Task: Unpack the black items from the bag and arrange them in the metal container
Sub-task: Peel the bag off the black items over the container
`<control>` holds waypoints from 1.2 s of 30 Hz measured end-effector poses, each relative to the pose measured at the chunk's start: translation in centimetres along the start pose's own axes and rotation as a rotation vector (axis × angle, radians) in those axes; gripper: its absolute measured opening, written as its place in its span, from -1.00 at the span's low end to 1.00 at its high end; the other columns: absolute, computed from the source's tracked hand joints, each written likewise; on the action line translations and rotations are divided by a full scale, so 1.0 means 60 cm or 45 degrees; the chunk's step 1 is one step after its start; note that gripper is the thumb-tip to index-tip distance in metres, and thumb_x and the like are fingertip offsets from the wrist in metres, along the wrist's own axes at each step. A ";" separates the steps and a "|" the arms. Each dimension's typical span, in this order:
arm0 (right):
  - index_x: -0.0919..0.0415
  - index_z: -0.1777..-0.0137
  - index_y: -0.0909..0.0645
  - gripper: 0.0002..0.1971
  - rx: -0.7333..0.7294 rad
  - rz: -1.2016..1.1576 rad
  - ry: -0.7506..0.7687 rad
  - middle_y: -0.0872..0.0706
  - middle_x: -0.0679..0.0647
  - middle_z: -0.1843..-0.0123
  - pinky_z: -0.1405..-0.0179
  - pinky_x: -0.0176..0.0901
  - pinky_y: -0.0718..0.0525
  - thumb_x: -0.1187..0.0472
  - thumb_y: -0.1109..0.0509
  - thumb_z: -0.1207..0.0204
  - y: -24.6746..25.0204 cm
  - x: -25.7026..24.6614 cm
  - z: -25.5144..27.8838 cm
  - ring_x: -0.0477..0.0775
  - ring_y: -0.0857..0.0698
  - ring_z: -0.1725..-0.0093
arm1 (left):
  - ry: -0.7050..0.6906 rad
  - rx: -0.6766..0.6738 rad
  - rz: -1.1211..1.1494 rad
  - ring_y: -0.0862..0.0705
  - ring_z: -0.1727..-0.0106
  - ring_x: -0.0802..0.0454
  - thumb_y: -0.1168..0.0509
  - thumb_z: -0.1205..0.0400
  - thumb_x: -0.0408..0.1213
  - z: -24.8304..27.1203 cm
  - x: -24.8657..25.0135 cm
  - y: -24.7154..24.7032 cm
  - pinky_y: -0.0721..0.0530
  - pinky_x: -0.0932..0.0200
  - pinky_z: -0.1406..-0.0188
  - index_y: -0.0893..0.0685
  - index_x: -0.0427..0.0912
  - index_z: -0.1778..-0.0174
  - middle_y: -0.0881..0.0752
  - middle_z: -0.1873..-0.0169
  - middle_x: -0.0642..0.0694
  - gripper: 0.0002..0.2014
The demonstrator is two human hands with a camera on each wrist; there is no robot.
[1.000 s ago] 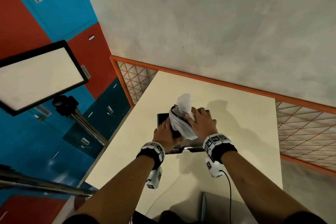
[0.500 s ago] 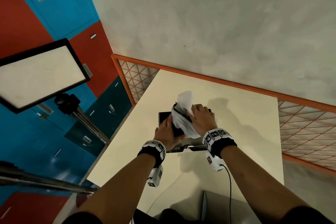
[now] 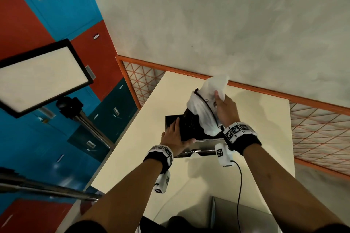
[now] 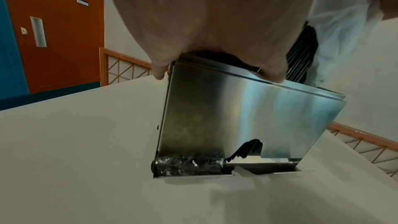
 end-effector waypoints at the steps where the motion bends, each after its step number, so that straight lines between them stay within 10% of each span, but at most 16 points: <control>1: 0.12 -0.26 -0.64 -0.57 0.002 -0.021 0.017 -0.74 0.09 -0.06 -0.05 -0.11 -0.55 -0.15 -0.10 -0.74 -0.001 0.000 0.000 0.17 -0.69 -0.06 | 0.005 -0.004 0.007 -0.24 -0.69 -0.22 -0.31 -0.46 0.47 0.000 -0.001 0.000 -0.36 -0.31 -0.58 0.14 -0.05 -0.79 -0.16 -0.73 -0.14 0.17; 7: 0.19 -0.39 -0.52 -0.20 -0.204 0.469 0.045 -0.67 0.20 -0.28 -0.30 0.17 -0.54 -0.45 0.14 -0.58 -0.065 0.060 0.015 0.30 -0.62 -0.28 | 0.000 -0.012 -0.013 -0.23 -0.70 -0.21 -0.29 -0.46 0.47 0.000 0.000 -0.002 -0.35 -0.31 -0.60 0.17 0.07 -0.78 -0.13 -0.74 -0.11 0.13; 14: 0.19 -0.31 -0.61 -0.39 -0.306 0.389 0.062 -0.72 0.22 -0.22 -0.15 -0.01 -0.53 -0.27 0.04 -0.72 -0.061 0.058 0.022 0.25 -0.66 -0.17 | 0.025 0.003 -0.016 -0.29 -0.67 -0.22 -0.31 -0.44 0.47 -0.001 -0.003 -0.002 -0.42 -0.32 -0.54 0.19 0.07 -0.78 -0.19 -0.71 -0.12 0.16; 22: 0.28 -0.15 -0.68 -0.41 0.239 -0.031 0.016 -0.76 0.27 -0.11 0.04 -0.11 -0.51 -0.22 -0.04 -0.73 0.040 0.024 -0.002 0.22 -0.68 -0.03 | -0.014 -0.015 -0.033 -0.28 -0.66 -0.25 -0.29 -0.47 0.46 0.004 0.004 0.002 -0.40 -0.35 -0.55 0.21 0.15 -0.77 -0.17 -0.72 -0.11 0.11; 30: 0.10 -0.48 -0.47 -0.42 -0.151 0.819 0.255 -0.53 0.07 -0.46 -0.42 0.21 -0.41 -0.28 -0.04 -0.67 -0.088 0.077 0.034 0.17 -0.47 -0.46 | -0.025 -0.010 -0.031 -0.26 -0.68 -0.24 -0.27 -0.45 0.48 0.000 0.002 0.000 -0.38 -0.32 -0.57 0.23 0.12 -0.77 -0.14 -0.74 -0.12 0.14; 36: 0.26 -0.26 -0.60 -0.41 -0.213 0.400 -0.022 -0.73 0.24 -0.13 -0.06 0.00 -0.56 -0.26 -0.07 -0.68 -0.045 0.099 0.014 0.31 -0.68 -0.10 | 0.011 0.013 -0.235 -0.03 -0.77 -0.11 -0.24 -0.45 0.52 -0.004 0.033 0.010 0.07 -0.46 -0.68 0.19 -0.04 -0.78 -0.06 -0.76 -0.10 0.18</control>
Point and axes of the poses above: each hand's wrist, its own z-axis away from the middle knuckle, its own y-axis out of the back of the hand, x = y × z, the point moved 9 cm from there along -z, towards the middle knuckle
